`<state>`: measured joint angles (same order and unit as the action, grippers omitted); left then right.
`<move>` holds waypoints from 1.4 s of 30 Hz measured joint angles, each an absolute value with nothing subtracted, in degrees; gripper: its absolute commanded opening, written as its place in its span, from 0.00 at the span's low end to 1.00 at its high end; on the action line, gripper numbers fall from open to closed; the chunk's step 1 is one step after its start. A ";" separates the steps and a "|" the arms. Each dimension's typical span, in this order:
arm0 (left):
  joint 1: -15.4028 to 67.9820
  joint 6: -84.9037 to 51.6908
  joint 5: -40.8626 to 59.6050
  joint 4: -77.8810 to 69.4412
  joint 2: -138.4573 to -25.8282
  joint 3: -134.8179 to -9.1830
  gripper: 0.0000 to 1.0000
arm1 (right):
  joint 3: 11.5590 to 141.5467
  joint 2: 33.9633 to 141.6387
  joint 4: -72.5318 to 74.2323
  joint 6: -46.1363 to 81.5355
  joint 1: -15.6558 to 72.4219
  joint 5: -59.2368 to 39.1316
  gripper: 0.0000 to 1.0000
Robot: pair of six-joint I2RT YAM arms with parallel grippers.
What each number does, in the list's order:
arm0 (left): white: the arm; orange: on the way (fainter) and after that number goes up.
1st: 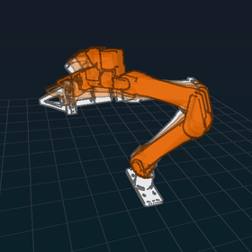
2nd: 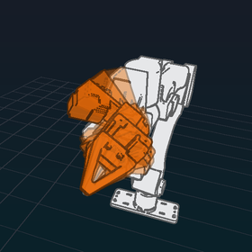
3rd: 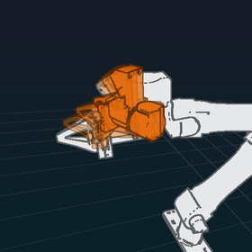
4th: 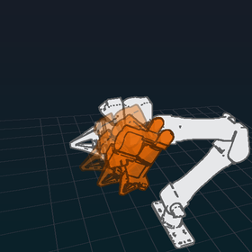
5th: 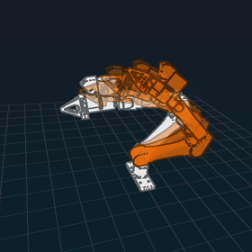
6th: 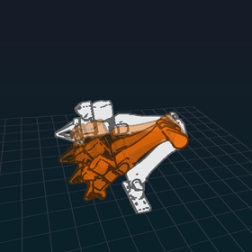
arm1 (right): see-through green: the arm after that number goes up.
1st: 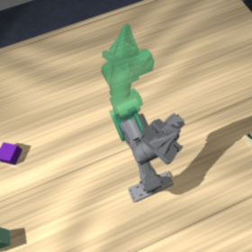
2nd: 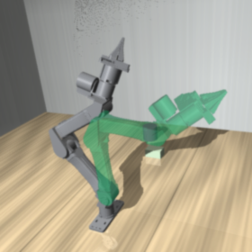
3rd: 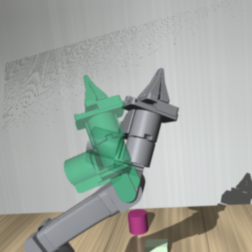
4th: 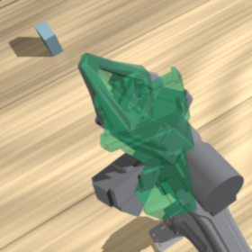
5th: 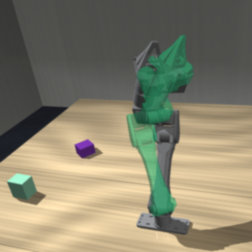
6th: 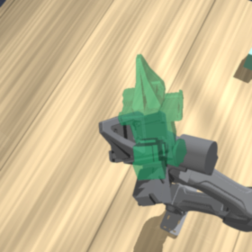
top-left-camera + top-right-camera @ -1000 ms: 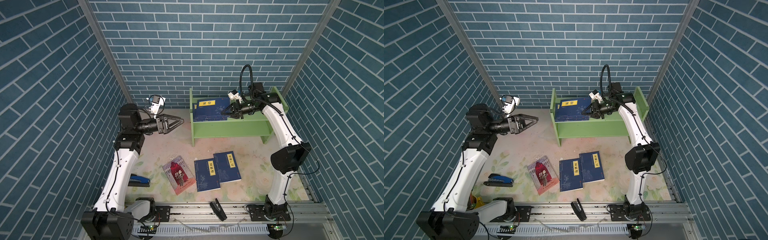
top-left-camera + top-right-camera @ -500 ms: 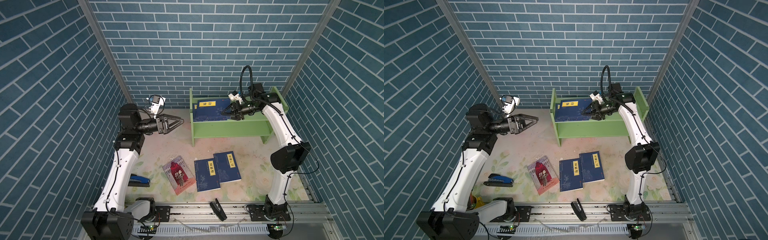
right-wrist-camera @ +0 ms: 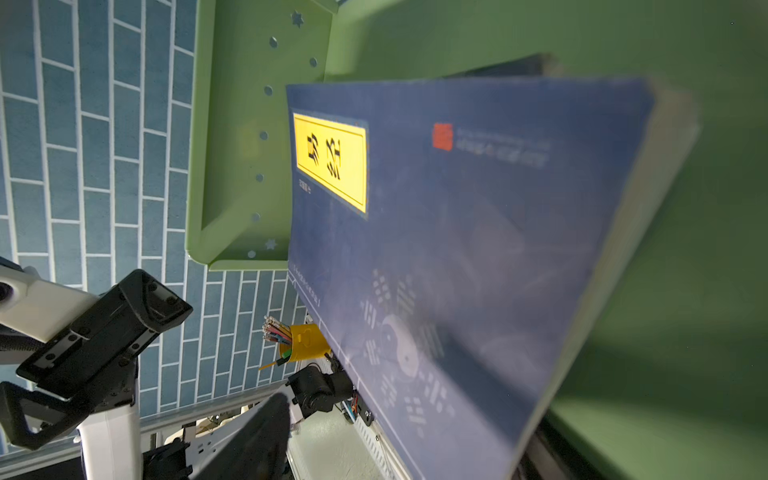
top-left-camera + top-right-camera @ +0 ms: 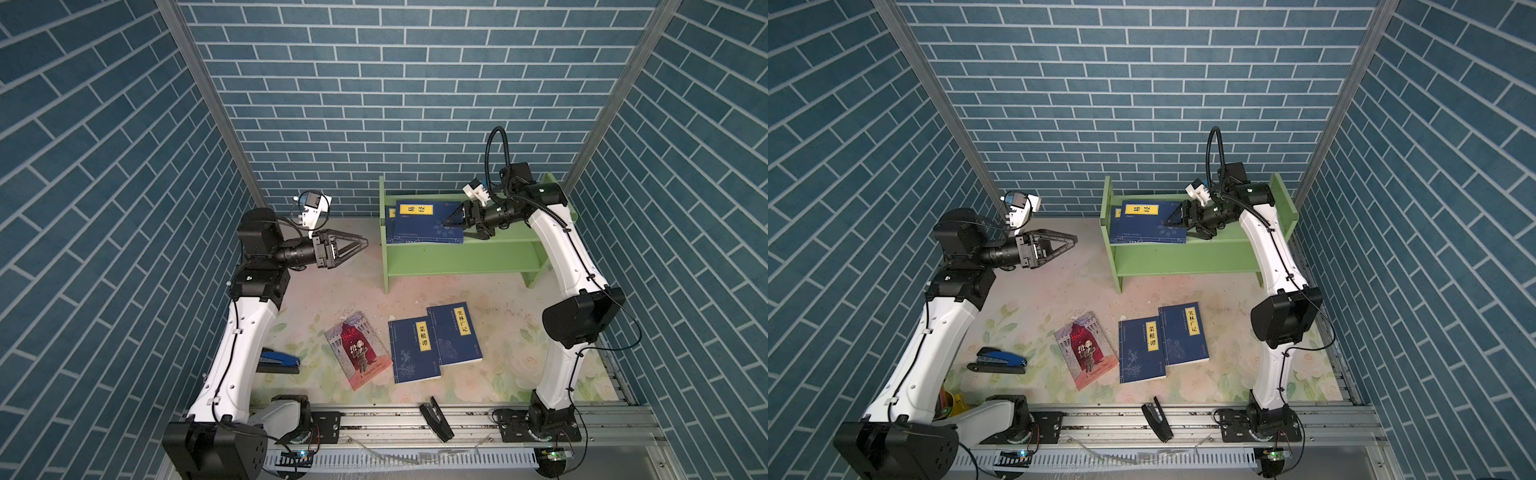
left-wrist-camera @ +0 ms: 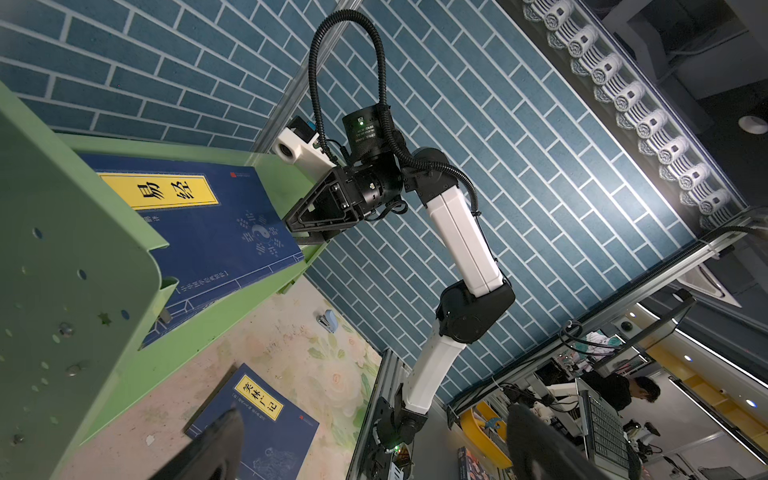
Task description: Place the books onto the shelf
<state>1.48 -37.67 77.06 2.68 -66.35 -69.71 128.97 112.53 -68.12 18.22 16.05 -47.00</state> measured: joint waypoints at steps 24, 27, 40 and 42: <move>2.22 -10.83 64.34 23.92 -65.28 -71.79 0.99 | 126.96 110.89 -58.67 23.14 18.74 -29.15 0.65; 3.07 -4.89 57.25 27.38 -64.82 -71.79 0.99 | 126.93 110.87 -58.17 23.77 19.40 -28.36 0.61; 15.46 11.00 34.15 27.99 -66.08 -66.54 0.99 | 127.92 111.57 -57.60 26.39 20.38 -25.41 0.40; 17.10 11.40 32.01 26.57 -66.96 -66.04 0.99 | 128.51 111.92 -57.65 26.61 20.56 -25.08 0.40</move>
<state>17.10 11.40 32.01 26.57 -66.96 -66.04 128.51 111.92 -57.65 26.61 20.56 -25.08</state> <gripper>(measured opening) 0.990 0.400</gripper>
